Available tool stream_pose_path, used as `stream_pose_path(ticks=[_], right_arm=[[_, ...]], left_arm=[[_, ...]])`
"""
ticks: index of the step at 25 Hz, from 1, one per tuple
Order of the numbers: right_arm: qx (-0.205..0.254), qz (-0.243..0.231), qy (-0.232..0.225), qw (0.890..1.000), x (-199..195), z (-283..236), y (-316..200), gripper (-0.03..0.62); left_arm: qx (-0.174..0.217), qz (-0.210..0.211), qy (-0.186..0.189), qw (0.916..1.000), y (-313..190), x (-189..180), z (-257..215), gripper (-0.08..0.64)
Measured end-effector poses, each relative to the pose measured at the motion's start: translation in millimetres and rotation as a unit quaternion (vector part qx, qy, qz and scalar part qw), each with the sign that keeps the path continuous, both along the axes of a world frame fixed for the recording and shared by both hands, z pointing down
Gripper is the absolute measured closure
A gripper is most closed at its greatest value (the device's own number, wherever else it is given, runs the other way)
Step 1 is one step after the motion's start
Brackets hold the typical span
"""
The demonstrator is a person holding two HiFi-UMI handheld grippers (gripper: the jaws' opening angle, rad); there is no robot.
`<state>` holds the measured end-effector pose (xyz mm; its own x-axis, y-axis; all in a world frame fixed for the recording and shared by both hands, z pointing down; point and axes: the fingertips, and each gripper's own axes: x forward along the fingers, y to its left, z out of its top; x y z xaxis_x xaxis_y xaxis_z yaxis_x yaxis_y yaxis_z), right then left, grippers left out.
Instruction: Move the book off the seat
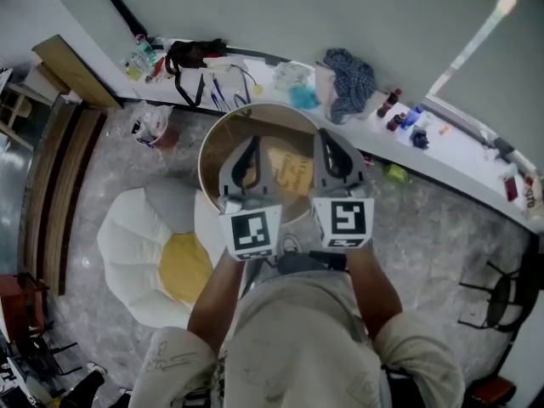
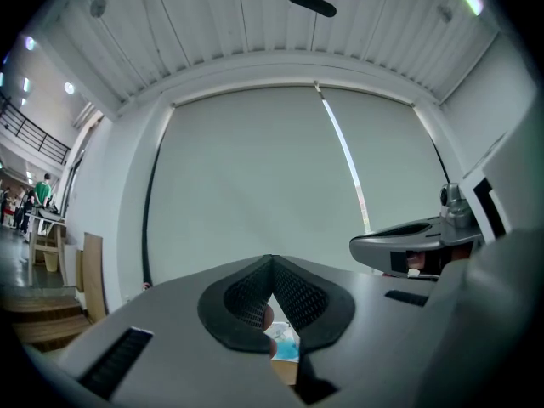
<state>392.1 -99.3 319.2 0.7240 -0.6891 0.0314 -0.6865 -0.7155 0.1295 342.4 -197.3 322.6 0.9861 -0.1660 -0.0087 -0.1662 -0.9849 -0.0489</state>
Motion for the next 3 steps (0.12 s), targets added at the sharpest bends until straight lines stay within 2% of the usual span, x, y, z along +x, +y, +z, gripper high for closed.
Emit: stream_pose_path(ticks=[3], right_arm=[[0.001, 0.002, -0.002, 1.000, 3.3, -0.2, -1.1, 0.588]], left_arm=[[0.002, 0.004, 0.005, 1.0000, 0.3, 3.5, -1.9, 0.558]])
